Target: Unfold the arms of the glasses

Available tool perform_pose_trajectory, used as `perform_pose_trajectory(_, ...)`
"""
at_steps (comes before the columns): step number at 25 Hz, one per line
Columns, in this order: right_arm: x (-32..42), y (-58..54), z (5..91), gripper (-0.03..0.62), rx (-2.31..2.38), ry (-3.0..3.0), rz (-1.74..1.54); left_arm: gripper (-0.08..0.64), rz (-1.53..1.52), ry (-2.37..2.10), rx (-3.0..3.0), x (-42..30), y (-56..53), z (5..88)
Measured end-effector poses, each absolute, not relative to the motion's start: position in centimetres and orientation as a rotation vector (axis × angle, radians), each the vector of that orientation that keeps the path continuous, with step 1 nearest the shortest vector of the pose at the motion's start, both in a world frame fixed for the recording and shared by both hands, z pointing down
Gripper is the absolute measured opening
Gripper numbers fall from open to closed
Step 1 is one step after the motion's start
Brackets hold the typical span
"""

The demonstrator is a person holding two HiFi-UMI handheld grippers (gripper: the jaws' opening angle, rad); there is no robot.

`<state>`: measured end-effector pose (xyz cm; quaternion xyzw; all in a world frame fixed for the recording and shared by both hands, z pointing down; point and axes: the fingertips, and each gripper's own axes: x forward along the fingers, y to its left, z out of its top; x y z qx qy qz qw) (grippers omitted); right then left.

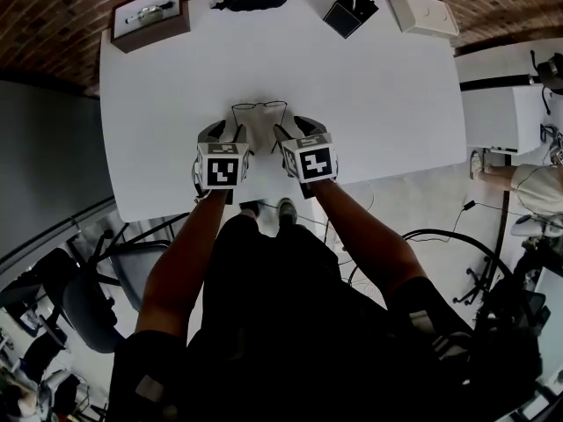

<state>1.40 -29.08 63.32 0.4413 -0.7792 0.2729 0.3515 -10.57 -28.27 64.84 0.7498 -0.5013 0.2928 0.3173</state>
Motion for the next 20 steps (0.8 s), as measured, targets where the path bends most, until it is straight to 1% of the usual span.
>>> perform_pose_trajectory(14,1.9,-29.6,62.4,0.178,1.11,-2.112,0.587,0.167,0.755,-1.324,2.025,-11.1,-27.9,64.0)
perform_pose_trajectory(20,1.6,-29.5,61.2,0.179,1.101,-2.183,0.563,0.181,0.631,-1.4,2.057,-11.4,-28.3,61.1)
